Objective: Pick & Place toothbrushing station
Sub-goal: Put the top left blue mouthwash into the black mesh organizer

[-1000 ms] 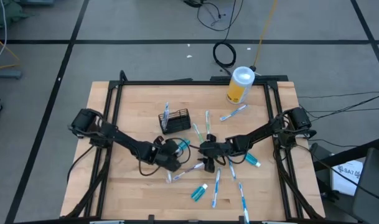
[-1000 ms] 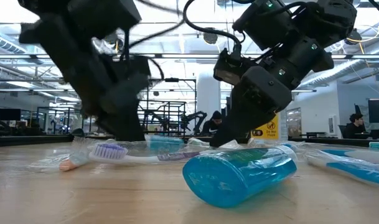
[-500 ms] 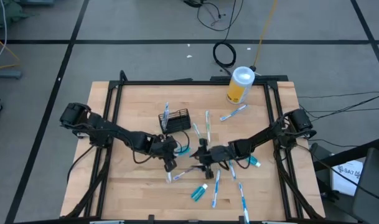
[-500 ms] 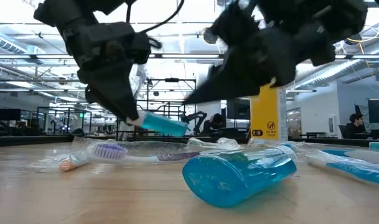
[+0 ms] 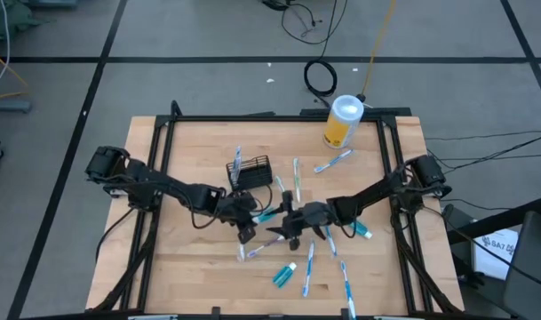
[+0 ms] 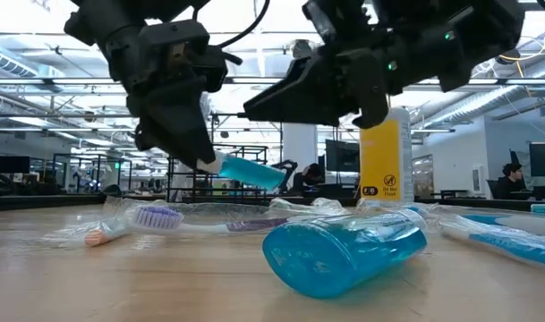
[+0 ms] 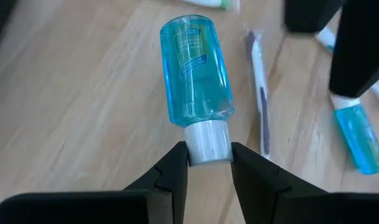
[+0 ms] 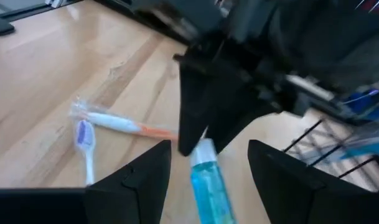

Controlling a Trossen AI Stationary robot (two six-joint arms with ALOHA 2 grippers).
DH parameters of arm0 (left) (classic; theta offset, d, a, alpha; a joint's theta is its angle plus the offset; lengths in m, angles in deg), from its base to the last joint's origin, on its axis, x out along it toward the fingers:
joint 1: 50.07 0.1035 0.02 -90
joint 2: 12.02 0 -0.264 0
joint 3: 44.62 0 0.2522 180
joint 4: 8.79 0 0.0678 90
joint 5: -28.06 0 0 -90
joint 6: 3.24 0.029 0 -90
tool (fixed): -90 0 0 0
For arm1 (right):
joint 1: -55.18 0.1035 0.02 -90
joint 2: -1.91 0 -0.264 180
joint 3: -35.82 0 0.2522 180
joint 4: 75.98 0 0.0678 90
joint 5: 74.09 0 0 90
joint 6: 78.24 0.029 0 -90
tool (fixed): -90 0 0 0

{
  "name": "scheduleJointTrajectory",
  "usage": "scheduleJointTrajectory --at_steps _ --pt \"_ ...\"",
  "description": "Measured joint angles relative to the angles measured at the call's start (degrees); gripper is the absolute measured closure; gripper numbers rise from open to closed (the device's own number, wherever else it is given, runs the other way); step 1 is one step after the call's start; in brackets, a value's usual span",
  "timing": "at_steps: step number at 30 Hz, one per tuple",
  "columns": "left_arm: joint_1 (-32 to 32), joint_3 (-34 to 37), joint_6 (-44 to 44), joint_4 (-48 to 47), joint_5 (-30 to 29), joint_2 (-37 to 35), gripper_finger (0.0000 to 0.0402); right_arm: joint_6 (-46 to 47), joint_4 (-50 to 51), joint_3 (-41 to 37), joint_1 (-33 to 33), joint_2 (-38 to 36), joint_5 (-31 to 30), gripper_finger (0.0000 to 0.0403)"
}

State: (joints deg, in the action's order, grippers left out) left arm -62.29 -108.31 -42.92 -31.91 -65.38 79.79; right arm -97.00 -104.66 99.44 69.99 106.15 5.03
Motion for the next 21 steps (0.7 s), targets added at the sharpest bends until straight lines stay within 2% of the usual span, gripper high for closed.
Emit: scheduleJointTrajectory --at_steps 8,11,15,21 --pt "2.13 0.00 1.06 3.18 1.60 0.00 0.0293 -2.47 5.46 0.00 -0.61 0.00 0.42 0.0160" --pt "2.87 0.00 1.76 6.05 4.69 0.00 0.0293 -6.28 8.52 0.00 -0.59 0.02 -3.59 0.0159" --pt "3.42 0.00 2.18 8.76 8.03 0.00 0.0293 -11.76 9.29 0.00 -0.66 0.02 -10.62 0.0167" --pt "3.84 0.00 2.51 9.05 8.39 0.00 0.0293 -18.24 10.31 0.00 -0.56 0.02 -11.19 0.0200"
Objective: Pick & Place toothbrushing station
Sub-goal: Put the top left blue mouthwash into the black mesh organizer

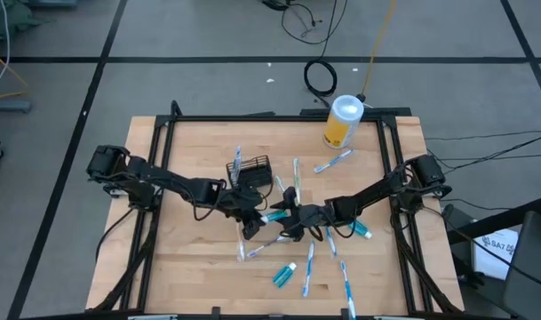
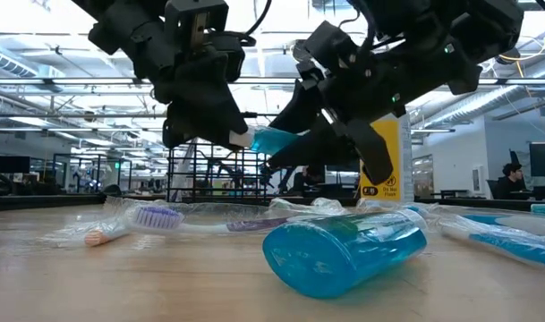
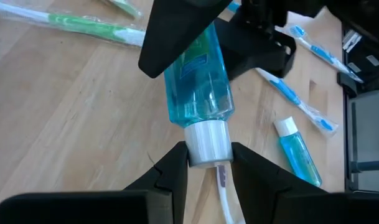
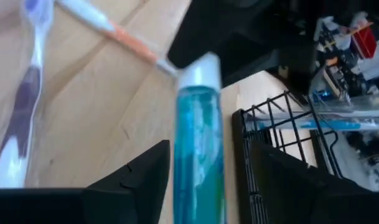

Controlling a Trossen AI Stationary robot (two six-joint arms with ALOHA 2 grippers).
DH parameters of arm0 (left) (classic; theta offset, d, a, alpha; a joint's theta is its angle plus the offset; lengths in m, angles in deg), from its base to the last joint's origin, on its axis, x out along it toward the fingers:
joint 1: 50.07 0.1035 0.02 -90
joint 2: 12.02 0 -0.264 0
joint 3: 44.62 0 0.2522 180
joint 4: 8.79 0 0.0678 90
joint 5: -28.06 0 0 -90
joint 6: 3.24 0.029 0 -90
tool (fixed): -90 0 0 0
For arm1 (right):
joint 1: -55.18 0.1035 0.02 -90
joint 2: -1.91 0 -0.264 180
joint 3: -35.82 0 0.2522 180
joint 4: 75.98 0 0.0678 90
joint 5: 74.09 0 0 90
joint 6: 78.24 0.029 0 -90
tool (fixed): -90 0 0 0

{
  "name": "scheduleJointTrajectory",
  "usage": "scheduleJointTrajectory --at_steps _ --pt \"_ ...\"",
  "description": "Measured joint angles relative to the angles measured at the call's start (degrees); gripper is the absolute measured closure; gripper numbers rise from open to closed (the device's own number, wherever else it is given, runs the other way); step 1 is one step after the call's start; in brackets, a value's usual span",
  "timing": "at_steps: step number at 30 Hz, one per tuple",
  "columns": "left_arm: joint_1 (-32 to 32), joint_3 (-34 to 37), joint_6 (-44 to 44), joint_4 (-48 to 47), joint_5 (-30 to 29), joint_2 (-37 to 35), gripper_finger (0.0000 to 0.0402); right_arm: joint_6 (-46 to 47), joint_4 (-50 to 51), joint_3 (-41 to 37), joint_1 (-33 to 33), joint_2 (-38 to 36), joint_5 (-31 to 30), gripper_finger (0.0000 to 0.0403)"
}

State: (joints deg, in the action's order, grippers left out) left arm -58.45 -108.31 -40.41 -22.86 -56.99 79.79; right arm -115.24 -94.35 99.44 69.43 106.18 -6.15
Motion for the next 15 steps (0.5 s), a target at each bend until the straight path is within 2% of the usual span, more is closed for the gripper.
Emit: scheduleJointTrajectory --at_steps 9,15 --pt "0.07 0.00 -0.04 0.06 -0.02 0.00 0.0293 0.70 2.39 0.00 -0.01 0.00 -0.32 0.0275" --pt "0.07 0.00 -1.04 0.17 -0.04 0.00 0.0293 1.81 2.36 0.00 0.08 0.00 -0.32 0.0311"
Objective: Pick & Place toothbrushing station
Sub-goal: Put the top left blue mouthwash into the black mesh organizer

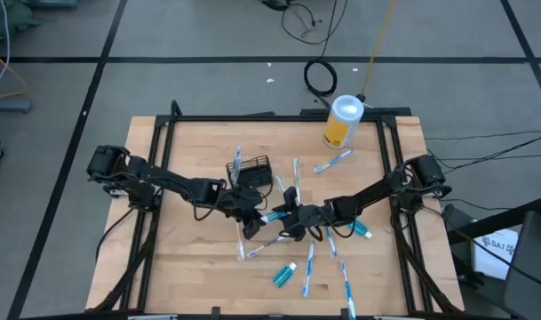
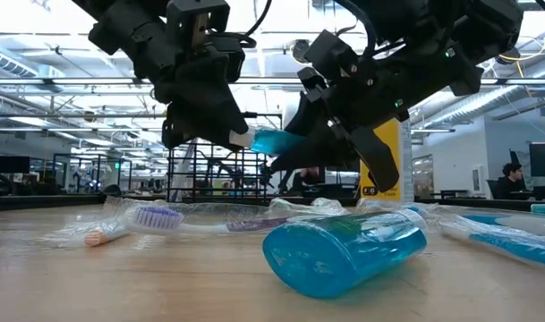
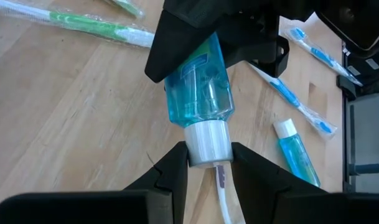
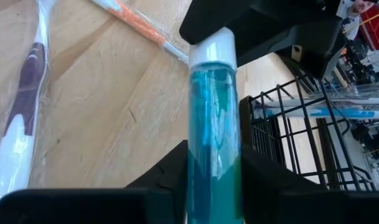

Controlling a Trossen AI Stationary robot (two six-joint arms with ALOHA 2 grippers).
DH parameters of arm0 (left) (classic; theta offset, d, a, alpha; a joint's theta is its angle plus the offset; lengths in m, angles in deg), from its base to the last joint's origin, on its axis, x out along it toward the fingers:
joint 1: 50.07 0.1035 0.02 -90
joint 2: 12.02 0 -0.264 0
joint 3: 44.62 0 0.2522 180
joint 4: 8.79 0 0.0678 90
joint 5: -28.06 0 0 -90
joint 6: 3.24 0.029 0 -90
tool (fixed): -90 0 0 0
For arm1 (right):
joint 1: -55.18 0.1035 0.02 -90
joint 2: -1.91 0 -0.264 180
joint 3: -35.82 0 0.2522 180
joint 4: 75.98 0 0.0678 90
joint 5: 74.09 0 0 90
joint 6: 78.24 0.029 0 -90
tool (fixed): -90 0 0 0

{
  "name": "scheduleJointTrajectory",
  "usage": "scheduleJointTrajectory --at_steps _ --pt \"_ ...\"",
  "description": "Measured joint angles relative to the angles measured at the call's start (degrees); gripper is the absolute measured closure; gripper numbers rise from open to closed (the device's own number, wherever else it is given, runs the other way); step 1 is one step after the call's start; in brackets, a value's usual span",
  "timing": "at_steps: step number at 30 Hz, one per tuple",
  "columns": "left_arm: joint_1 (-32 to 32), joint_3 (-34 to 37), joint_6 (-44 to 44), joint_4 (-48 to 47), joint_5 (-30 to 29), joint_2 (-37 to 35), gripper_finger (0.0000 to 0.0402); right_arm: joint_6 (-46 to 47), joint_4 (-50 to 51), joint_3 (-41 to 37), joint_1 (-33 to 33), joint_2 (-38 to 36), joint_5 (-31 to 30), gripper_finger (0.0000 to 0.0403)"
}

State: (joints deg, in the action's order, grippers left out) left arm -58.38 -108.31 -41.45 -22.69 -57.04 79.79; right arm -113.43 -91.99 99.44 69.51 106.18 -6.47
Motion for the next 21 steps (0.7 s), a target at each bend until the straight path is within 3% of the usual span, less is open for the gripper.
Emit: scheduleJointTrajectory --at_steps 21 --pt "0.00 0.00 -1.49 0.38 -0.02 0.00 0.0283 1.51 0.54 0.00 0.09 0.00 -0.02 0.0312"
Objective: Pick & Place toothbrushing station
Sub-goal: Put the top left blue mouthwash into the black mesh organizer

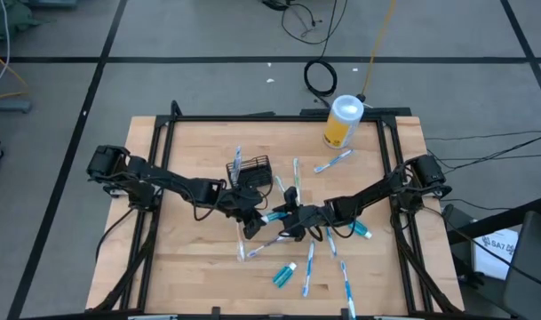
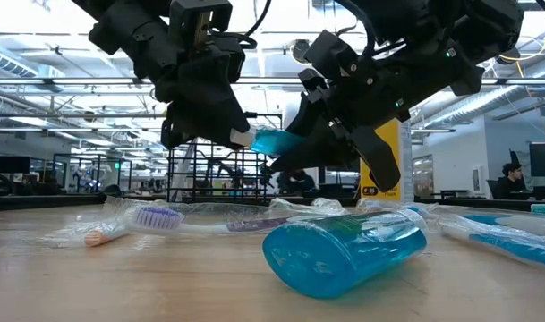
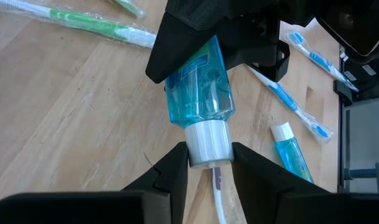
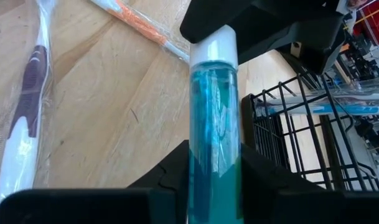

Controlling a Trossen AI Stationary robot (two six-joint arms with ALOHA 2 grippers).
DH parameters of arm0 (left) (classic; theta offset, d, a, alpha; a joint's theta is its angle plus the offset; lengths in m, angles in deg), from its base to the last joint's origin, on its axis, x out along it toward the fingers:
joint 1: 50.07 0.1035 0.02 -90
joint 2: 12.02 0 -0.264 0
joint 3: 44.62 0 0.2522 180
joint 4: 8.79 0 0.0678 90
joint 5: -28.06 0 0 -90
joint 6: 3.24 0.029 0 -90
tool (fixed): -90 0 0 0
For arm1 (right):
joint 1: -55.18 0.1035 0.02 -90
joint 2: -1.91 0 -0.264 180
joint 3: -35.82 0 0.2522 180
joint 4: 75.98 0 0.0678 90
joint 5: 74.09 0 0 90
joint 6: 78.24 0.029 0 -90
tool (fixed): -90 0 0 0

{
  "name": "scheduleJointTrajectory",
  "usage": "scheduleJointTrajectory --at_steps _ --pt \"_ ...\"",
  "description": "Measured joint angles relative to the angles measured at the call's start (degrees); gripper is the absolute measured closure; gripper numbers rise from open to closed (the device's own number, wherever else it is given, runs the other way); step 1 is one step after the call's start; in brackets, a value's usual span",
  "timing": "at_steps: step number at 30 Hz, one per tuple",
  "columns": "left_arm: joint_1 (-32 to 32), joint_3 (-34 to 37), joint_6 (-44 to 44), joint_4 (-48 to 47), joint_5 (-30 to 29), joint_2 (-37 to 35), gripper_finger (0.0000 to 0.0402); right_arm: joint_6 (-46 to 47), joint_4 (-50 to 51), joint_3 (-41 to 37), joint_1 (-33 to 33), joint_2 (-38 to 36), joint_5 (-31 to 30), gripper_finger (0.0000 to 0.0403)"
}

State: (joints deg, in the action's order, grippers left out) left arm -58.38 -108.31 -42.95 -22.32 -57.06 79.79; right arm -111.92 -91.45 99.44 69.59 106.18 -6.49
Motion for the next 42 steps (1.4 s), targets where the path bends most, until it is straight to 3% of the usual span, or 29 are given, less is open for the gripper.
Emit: scheduleJointTrajectory --at_steps 9,14,20,26,32,36,39,42 --pt "0.00 0.00 2.35 0.24 -0.10 0.00 0.0217 0.91 1.40 0.00 0.00 0.00 0.10 0.0321" --pt "0.34 0.00 8.08 0.20 0.06 0.00 0.0194 5.54 1.98 0.00 0.00 0.00 0.42 0.0321" --pt "1.61 0.00 18.17 -0.03 0.07 -2.58 0.0191 7.96 2.57 0.00 0.26 0.00 6.16 0.0321" --pt "3.10 0.02 27.85 -6.53 -1.24 -14.19 0.0208 7.55 3.69 0.00 1.39 -3.96 6.09 0.0321" --pt "2.27 0.02 43.46 -11.92 -8.77 -28.52 0.0223 7.49 7.49 -0.67 1.08 -13.48 6.26 0.0321" --pt "0.77 3.67 53.85 -10.69 -10.02 -35.39 0.0223 7.58 -5.94 -5.37 -2.49 -17.90 13.82 0.0321" --pt "0.24 10.78 56.17 -1.52 -9.30 -38.99 0.0220 10.79 -21.22 -10.61 -6.66 -18.00 24.20 0.0321" --pt "0.56 19.21 54.80 12.78 -9.45 -39.76 0.0220 18.80 -31.94 -14.19 -10.31 -16.14 29.21 0.0321"
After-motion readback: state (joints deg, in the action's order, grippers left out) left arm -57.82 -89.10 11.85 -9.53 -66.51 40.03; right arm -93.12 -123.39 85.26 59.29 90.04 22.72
